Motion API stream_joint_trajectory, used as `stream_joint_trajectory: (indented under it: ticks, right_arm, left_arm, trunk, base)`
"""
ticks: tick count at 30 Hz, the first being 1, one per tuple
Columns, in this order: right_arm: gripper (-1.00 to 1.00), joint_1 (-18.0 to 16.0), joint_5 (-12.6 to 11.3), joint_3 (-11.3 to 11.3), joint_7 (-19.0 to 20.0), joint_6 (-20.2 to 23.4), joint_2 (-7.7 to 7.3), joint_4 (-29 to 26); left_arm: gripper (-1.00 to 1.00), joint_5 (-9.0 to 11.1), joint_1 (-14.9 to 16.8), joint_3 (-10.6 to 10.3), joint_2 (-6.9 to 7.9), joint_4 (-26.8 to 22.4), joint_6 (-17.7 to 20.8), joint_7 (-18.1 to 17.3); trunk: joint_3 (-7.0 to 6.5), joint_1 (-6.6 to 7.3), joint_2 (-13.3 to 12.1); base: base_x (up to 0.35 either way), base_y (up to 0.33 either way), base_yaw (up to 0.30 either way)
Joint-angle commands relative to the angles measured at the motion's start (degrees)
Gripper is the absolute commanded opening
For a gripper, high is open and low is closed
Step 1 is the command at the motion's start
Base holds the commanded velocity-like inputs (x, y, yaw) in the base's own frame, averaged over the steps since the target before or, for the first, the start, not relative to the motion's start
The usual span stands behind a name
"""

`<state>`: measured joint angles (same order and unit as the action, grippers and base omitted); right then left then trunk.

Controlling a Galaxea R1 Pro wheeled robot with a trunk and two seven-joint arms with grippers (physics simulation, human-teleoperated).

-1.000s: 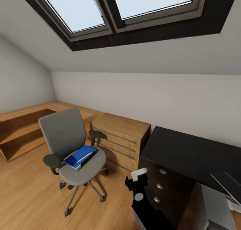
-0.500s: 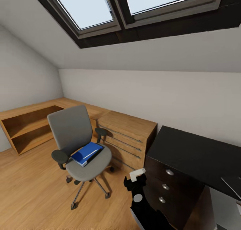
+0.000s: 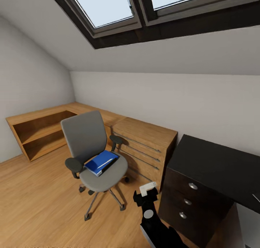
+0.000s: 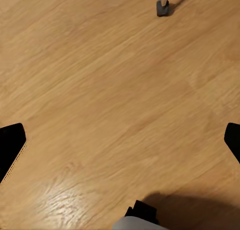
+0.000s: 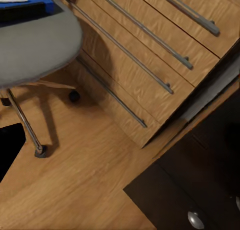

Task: In the bedroom, organize the workspace by keeping the computer under the desk, ensuring the monitor is on the desk, placing the keyboard on the desk next to the monitor, placing the mouse on the desk next to the keyboard, moving the folder from the swivel chair onto the desk next to the mouse, stacking the notebook on top of the folder with the pen on top of the notebook, and positioning the swivel chair next to the desk.

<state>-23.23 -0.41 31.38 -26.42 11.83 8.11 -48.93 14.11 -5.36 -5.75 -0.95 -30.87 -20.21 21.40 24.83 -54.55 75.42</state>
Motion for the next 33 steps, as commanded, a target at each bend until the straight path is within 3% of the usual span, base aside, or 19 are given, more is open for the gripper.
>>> stream_joint_trajectory:
  ticks: [1,2,3,5,9,18,20,21,23,33]
  right_arm:
    - [1.0,-0.1,0.0,0.5,-0.4,0.5,-0.02,0.0]
    - [1.0,-0.1,0.0,1.1,-0.4,0.5,-0.02,0.0]
    - [1.0,-0.1,0.0,4.5,-0.4,0.4,-0.1,0.0]
    - [1.0,-0.1,0.0,7.8,-0.4,0.4,-0.16,0.1]
    - [1.0,-0.1,0.0,10.4,-0.4,0.4,-0.14,0.5]
    - [1.0,-0.1,0.0,11.6,-0.4,-0.9,-0.14,2.2]
    - [1.0,-0.1,0.0,11.6,-0.4,-3.8,-0.21,2.3]
    - [1.0,-0.1,0.0,11.6,-0.4,-8.8,-0.27,2.8]
    - [1.0,-0.1,-0.1,11.6,-0.5,-10.2,-0.24,3.2]
    - [1.0,-0.1,0.0,11.5,-0.5,-11.7,-0.22,3.6]
  left_arm:
    - [1.0,0.6,0.0,-0.5,0.07,-0.1,-0.2,0.4]
    - [1.0,0.6,0.0,-0.5,0.07,-0.1,-0.2,0.4]
    - [1.0,0.6,0.0,-0.5,0.07,-0.1,-0.2,0.4]
    - [1.0,0.6,0.0,-0.5,0.07,-0.1,-0.2,0.4]
    - [1.0,0.6,0.0,-0.5,0.07,-0.1,-0.2,0.4]
    - [1.0,0.6,0.0,-0.4,0.07,-0.1,-0.2,0.4]
    - [1.0,0.6,0.0,-0.4,0.07,-0.1,-0.2,0.4]
    - [1.0,0.6,0.0,-0.4,0.12,-0.1,-0.2,0.4]
    - [1.0,0.6,0.0,-0.4,0.11,-0.1,-0.2,0.4]
    - [1.0,0.7,0.0,-0.4,0.13,-0.1,-0.2,0.4]
  trunk:
    - [0.12,0.0,0.0]
    - [0.16,0.0,0.0]
    - [0.18,0.0,0.0]
    - [0.19,0.0,0.0]
    - [0.2,0.0,0.0]
    - [0.2,0.0,0.0]
    - [0.2,0.0,0.0]
    - [0.2,0.0,0.0]
    - [0.2,0.0,0.0]
    - [0.2,0.0,0.0]
  base:
    - [0.0,0.273,0.073]
    - [0.0,0.284,0.047]
    - [0.0,0.298,0.012]
    - [0.0,0.292,0.006]
    - [0.0,0.23,0.003]
    - [0.0,0.058,0.001]
    - [0.0,0.008,0.0]
    - [0.0,0.002,0.0]
    - [0.0,0.001,0.0]
    - [0.0,0.0,0.156]
